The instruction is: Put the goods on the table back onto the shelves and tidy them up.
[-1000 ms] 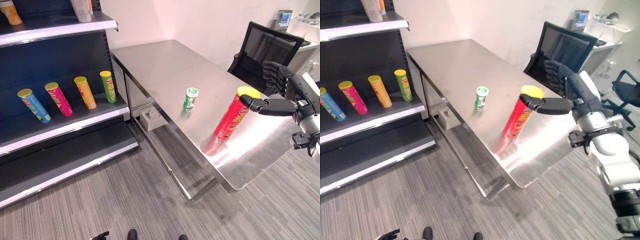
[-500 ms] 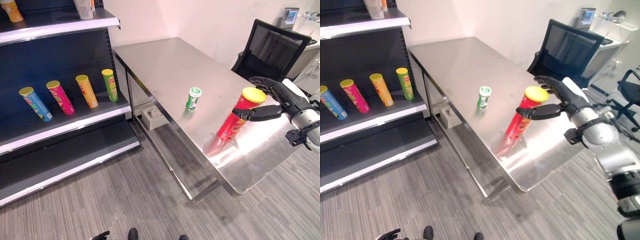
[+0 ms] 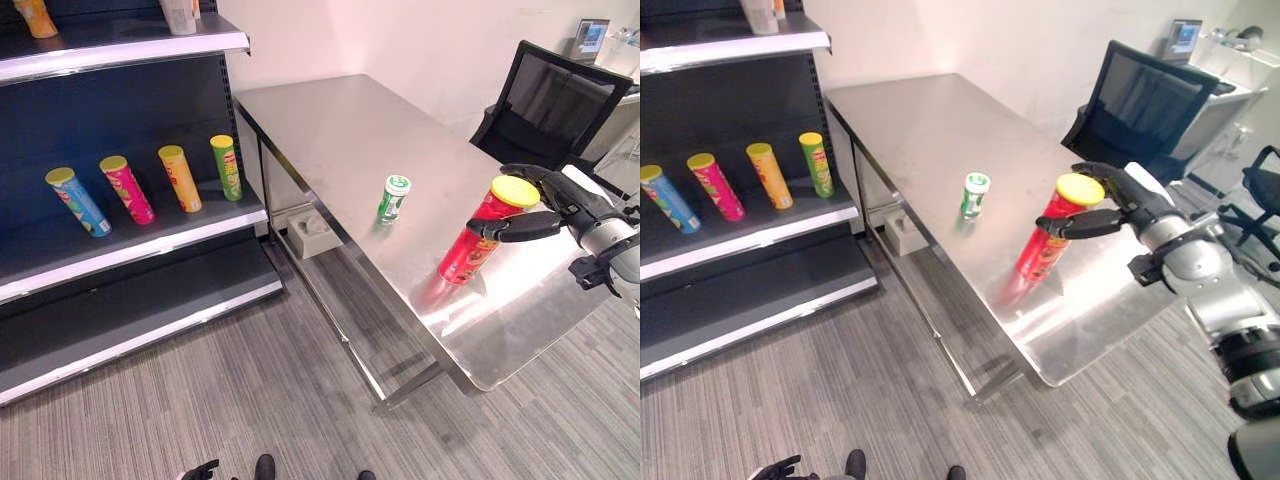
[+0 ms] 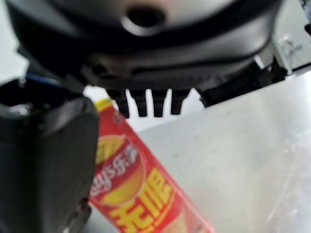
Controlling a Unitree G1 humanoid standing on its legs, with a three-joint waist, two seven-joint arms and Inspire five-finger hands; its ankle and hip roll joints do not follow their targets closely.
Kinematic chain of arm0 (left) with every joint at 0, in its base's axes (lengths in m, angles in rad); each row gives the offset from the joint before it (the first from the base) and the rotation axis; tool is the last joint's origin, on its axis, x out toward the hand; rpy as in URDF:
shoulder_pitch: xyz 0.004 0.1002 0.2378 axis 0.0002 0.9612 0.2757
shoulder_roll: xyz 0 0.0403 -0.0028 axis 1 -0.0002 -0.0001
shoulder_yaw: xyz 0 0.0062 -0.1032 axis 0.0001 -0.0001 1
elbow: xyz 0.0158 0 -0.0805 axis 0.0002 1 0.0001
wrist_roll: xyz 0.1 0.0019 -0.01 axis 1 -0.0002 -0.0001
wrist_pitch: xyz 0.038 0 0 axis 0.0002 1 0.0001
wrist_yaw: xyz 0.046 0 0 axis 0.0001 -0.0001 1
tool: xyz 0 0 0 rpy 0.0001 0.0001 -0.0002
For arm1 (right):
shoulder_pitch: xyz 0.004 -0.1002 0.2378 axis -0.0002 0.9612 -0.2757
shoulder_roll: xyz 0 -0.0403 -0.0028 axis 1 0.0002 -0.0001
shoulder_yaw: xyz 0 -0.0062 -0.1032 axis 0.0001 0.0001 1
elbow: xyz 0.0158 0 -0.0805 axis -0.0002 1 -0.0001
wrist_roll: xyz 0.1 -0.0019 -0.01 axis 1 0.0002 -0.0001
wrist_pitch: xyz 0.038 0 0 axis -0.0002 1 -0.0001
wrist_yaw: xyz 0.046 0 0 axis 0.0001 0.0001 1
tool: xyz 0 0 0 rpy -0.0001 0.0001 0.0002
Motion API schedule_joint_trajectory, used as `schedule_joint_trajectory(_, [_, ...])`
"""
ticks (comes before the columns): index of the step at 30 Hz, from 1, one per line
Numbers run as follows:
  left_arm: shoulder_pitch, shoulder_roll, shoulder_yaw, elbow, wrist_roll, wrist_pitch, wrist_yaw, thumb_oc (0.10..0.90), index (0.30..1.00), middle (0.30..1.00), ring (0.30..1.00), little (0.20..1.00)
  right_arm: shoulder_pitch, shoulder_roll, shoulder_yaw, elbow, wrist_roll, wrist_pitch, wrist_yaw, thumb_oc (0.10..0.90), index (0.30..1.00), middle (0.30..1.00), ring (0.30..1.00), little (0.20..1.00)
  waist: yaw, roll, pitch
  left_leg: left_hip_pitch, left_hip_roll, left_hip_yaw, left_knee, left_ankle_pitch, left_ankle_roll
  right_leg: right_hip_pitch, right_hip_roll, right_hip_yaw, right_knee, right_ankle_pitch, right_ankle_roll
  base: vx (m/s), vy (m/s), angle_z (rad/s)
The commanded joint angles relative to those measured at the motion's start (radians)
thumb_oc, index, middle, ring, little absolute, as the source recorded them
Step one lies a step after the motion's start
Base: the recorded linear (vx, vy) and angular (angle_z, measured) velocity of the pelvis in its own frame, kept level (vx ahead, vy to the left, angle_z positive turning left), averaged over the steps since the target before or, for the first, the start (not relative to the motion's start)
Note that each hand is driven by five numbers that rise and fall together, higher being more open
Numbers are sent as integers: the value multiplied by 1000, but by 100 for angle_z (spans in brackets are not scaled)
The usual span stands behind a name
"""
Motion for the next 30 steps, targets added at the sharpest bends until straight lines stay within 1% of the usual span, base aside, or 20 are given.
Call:
schedule_joint_trajectory(1, [-37,18,-93,29,-21,-28,-17,800,900,900,900,900,-195,-16,-11,24,90,-40,-20,800,900,900,900,900,34,-42,-18,73,13,24,8,-141,-38,-4,-59,-21,14,-17,71,0,0,0])
schedule_joint_trajectory(2, [-37,18,-96,28,-24,-27,-17,800,900,900,900,900,-200,-8,-10,25,113,-38,-14,800,900,900,900,900,34,-43,-18,72,14,24,8,-141,-38,-4,-59,-23,14,-18,71,0,0,0])
schedule_joint_trajectory(6, [-36,18,-99,25,-28,-26,-19,800,900,900,900,900,-202,4,-10,28,140,-35,-10,800,900,900,900,900,36,-43,-17,72,13,24,8,-141,-38,-3,-60,-23,14,-17,71,0,0,0])
schedule_joint_trajectory(7, [-36,18,-100,24,-28,-24,-21,800,900,900,900,900,-205,6,-3,34,144,-32,-5,765,848,848,848,848,36,-42,-17,72,12,23,8,-141,-38,-3,-60,-25,14,-17,71,0,0,0])
schedule_joint_trajectory(8, [-36,18,-100,24,-28,-24,-21,800,900,900,900,900,-205,6,-3,34,144,-32,-5,671,707,707,707,707,36,-42,-17,72,12,23,8,-141,-38,-3,-60,-25,14,-17,71,0,0,0])
schedule_joint_trajectory(9, [-36,20,-101,21,-29,-23,-23,800,900,900,900,900,-214,0,15,38,137,-25,3,400,300,300,300,300,38,-44,-16,71,12,23,8,-141,-38,-3,-60,-25,14,-17,72,0,0,0])
schedule_joint_trajectory(14, [-37,21,-102,22,-25,-22,-24,800,900,900,900,900,-225,-13,38,34,123,-20,7,400,300,300,300,300,36,-44,-17,71,13,21,8,-140,-39,-3,-60,-26,14,-18,71,0,0,0])
schedule_joint_trajectory(17, [-37,21,-100,20,-26,-23,-23,800,900,900,900,900,-221,-16,30,31,111,-23,2,400,300,300,300,300,35,-43,-17,71,14,20,8,-140,-40,-3,-60,-28,14,-18,71,0,0,0])
schedule_joint_trajectory(20, [-35,23,-94,15,-25,-23,-20,800,900,900,900,900,-193,-21,-9,14,96,-31,-16,400,300,300,300,300,34,-41,-17,72,14,18,8,-141,-40,-2,-60,-29,14,-19,71,-5,-30,0])
schedule_joint_trajectory(21, [-36,22,-80,11,-23,-24,-13,800,900,900,900,900,-139,-20,-95,-43,79,-49,-53,400,300,300,300,300,29,-35,-17,71,16,12,8,-142,-40,1,-58,-33,14,-22,70,-4,-44,1])
schedule_joint_trajectory(22, [-36,24,-82,11,-23,-24,-13,800,900,900,900,900,-129,-20,-106,-47,77,-48,-54,400,300,300,300,300,31,-37,-16,71,16,12,8,-142,-40,1,-58,-33,14,-23,70,10,-108,11])
schedule_joint_trajectory(23, [-33,25,-63,2,-15,-23,-9,800,900,900,900,900,-39,3,-249,-132,57,-78,-105,400,300,300,300,300,29,-27,-18,71,20,5,8,-141,-40,6,-55,-36,14,-30,67,25,-92,16])
schedule_joint_trajectory(24, [-29,23,-54,-1,-12,-23,-8,800,900,900,900,900,-18,11,-292,-166,47,-91,-124,400,300,300,300,300,26,-21,-19,71,22,2,8,-141,-40,7,-54,-38,14,-33,66,38,-163,28])
schedule_joint_trajectory(25, [-26,25,-40,-9,-11,-23,-1,800,900,900,900,900,35,35,-382,-247,30,-113,-156,400,300,300,300,300,30,-17,-18,72,28,-7,8,-140,-42,12,-49,-42,14,-39,62,35,-140,18])
schedule_joint_trajectory(27, [-18,22,-23,-21,-13,-23,2,800,900,900,900,900,65,65,-455,-326,29,-145,-180,400,300,300,300,300,34,-7,-20,70,35,-19,8,-136,-44,14,-41,-43,14,-49,57,34,-131,15])
schedule_joint_trajectory(29, [-11,20,-14,-36,-20,-24,3,800,900,900,900,900,83,91,-500,-390,27,-164,-192,400,300,300,300,300,41,0,-19,64,44,-32,8,-130,-49,16,-32,-48,14,-58,50,25,-146,16])
schedule_joint_trajectory(30, [-5,19,-4,-52,-37,-25,3,800,900,900,900,900,94,126,-536,-460,30,-187,-202,400,300,300,300,300,51,7,-16,55,59,-49,8,-122,-57,15,-19,-52,14,-68,42,15,-175,19])
